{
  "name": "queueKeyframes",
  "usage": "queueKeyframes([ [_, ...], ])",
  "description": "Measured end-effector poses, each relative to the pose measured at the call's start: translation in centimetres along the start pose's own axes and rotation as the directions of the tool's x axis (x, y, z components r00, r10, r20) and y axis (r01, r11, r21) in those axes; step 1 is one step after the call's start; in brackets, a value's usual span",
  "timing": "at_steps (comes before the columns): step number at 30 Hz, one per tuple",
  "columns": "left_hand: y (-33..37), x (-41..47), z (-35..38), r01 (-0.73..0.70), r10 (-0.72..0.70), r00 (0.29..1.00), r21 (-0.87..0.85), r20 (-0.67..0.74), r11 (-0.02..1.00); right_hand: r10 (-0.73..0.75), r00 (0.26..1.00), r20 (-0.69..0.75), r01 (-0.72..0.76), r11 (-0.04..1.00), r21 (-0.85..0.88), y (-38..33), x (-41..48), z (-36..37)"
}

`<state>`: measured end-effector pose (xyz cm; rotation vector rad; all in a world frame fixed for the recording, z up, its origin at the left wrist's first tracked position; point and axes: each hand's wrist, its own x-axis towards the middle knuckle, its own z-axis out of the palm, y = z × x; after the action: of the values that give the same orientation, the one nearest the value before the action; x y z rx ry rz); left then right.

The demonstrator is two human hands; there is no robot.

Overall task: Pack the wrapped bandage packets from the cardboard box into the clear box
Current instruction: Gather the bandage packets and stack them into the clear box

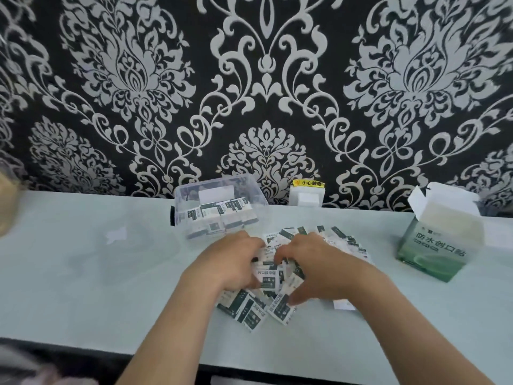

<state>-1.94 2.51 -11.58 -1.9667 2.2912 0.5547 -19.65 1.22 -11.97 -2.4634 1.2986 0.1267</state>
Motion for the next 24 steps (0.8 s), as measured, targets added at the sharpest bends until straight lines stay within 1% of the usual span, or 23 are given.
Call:
queueKeyframes([
  [3, -0.1, 0.3, 0.3, 0.043, -0.055, 0.994, -0.125, -0.090, 0.991, 0.012, 0.998, -0.056, -0.010, 0.999, 0.034, 0.2, 0.4, 0.7],
  [7, -0.5, 0.8, 0.6, 0.066, -0.099, 0.979, -0.180, -0.178, 0.981, 0.038, 0.986, -0.161, -0.025, 0.996, 0.083, 0.2, 0.5, 0.4],
  [10, -1.0, 0.9, 0.9, 0.069, -0.122, 0.967, -0.232, -0.223, 0.970, 0.085, 0.978, -0.189, -0.060, 0.989, 0.136, 0.2, 0.5, 0.1],
  [15, -1.5, 0.6, 0.8, 0.024, -0.112, 0.942, -0.270, -0.315, 0.962, 0.143, 0.958, -0.248, -0.098, 0.978, 0.187, 0.6, 0.6, 0.0],
  [19, -1.6, 0.0, 0.2, -0.032, -0.090, 0.937, -0.336, -0.339, 0.941, 0.172, 0.954, -0.245, -0.099, 0.953, 0.286, 0.9, 0.5, -0.2],
  [21, -1.8, -0.5, -0.2, -0.080, -0.101, 0.924, -0.445, -0.369, 0.892, 0.198, 0.957, -0.214, -0.101, 0.914, 0.393, 1.3, 0.1, -0.9],
  [23, -2.0, -0.8, -0.6, -0.155, -0.159, 0.884, -0.596, -0.440, 0.788, 0.237, 0.946, -0.223, -0.095, 0.856, 0.508, 1.8, -0.4, -1.4],
  [24, -1.9, -1.0, -0.8, -0.193, -0.202, 0.862, -0.668, -0.465, 0.719, 0.267, 0.935, -0.234, -0.084, 0.808, 0.583, 2.1, -0.7, -1.5],
])
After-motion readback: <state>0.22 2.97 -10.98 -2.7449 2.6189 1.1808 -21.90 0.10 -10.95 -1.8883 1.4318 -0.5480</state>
